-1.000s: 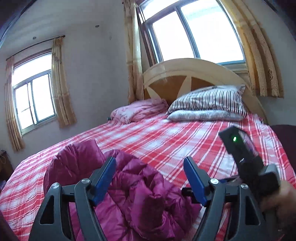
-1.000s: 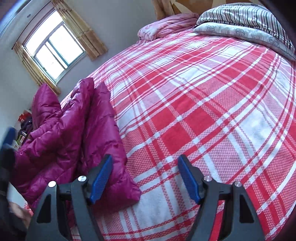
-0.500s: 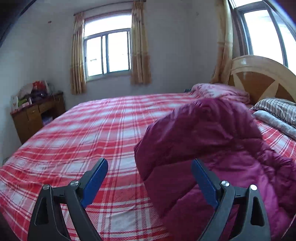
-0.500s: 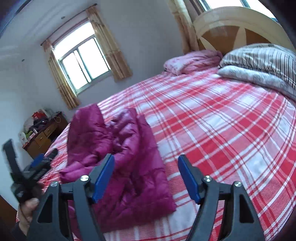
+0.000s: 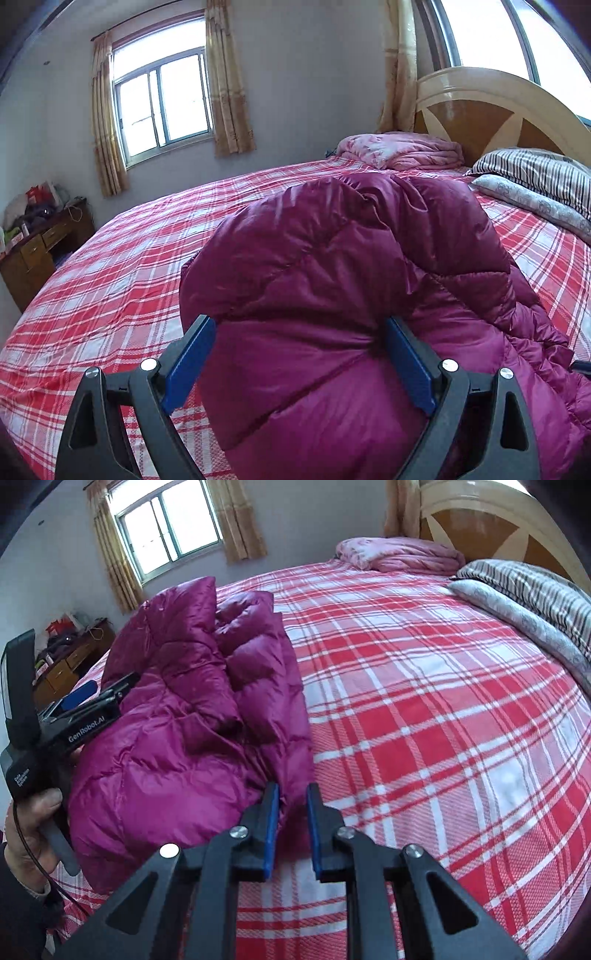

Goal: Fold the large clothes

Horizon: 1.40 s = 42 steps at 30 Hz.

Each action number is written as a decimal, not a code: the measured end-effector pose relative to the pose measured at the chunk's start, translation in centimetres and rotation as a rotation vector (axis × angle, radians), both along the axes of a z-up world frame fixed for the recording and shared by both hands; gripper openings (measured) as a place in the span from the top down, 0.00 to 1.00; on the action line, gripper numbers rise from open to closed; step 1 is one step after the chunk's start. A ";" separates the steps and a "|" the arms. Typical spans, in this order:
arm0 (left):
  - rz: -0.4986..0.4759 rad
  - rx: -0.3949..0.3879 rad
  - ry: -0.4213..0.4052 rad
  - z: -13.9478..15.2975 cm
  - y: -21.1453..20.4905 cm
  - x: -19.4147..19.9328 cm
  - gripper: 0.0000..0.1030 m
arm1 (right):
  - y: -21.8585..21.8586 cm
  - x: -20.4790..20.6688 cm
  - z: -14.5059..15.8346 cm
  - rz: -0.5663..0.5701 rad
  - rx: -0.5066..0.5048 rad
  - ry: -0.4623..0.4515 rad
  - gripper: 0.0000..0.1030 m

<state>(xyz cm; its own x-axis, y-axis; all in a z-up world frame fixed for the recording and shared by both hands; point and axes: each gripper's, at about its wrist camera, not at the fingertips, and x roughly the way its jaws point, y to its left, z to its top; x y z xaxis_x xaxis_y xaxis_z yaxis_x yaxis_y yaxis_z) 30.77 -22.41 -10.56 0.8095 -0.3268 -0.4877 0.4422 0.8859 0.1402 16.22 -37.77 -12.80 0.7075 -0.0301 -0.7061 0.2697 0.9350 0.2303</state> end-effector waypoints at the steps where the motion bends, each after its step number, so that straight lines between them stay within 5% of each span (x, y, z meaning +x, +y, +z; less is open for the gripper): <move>1: -0.010 0.005 -0.008 0.0 -0.4 -0.1 0.11 | -0.3 -0.4 0.7 -0.015 -0.004 -0.023 0.76; 3: -0.030 0.023 -0.016 -0.1 -1.1 -0.3 0.11 | -0.8 -0.7 2.2 -0.041 -0.004 -0.075 0.49; 4: -0.042 0.031 -0.020 -0.1 -1.3 -0.4 0.11 | -1.0 -0.5 3.1 -0.045 0.005 -0.108 0.46; 10: -0.066 0.040 -0.001 -0.2 -1.5 0.2 0.11 | 0.3 5.3 4.5 0.064 0.045 -0.092 0.46; 13: -0.064 0.030 0.010 0.0 -1.2 0.4 0.10 | 1.7 7.1 1.8 0.131 0.068 0.022 0.71; 17: -0.030 -0.014 -0.013 1.1 0.3 0.7 0.11 | 1.7 5.5 -0.5 0.083 0.033 0.067 0.81; 20: 0.004 -0.022 -0.019 1.2 1.3 1.7 0.10 | 1.3 4.7 0.2 0.050 0.019 0.075 0.80; 23: 0.017 -0.029 0.007 0.9 1.6 2.8 0.10 | 2.0 4.1 3.7 -0.005 -0.058 0.000 0.58; 30: 0.106 -0.083 0.023 1.8 2.8 4.1 0.10 | 5.9 9.0 10.2 0.080 -0.072 -0.159 0.56; 35: 0.153 -0.070 0.045 1.5 2.9 5.2 0.10 | 5.1 13.5 7.2 0.088 -0.027 -0.072 0.58; 42: 0.101 -0.006 0.040 0.2 -1.1 5.7 0.10 | 2.1 12.3 3.0 0.019 -0.078 0.004 0.63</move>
<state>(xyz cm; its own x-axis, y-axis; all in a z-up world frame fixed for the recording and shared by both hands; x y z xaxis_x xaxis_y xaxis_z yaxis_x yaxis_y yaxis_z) 36.47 -23.53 -10.39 0.8186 -0.2474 -0.5184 0.3555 0.9270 0.1191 28.53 -35.64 -9.81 0.7056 -0.0719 -0.7050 0.2523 0.9551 0.1551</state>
